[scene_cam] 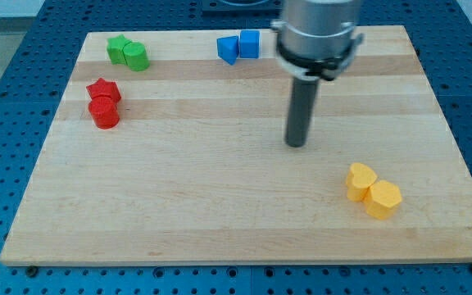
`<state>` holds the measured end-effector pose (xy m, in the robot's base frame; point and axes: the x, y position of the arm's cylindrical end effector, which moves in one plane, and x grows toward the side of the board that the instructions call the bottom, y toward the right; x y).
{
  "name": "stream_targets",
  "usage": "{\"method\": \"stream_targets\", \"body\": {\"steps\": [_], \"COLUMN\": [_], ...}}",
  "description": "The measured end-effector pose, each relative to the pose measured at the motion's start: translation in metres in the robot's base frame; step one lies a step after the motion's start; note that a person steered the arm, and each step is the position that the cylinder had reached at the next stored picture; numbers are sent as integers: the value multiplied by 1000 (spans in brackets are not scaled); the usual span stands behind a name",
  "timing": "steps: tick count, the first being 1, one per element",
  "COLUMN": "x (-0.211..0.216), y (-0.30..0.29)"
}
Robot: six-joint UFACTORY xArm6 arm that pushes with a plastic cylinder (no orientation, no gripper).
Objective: Push the red circle to the center of the board
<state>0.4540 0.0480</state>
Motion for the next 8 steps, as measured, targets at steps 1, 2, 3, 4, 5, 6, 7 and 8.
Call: {"method": "stream_targets", "body": {"steps": [1, 2, 3, 4, 5, 6, 7, 8], "x": [5, 9, 9, 9, 9, 1, -29, -51], "y": [-58, -113, -177, -233, -285, -325, -341, -344]}}
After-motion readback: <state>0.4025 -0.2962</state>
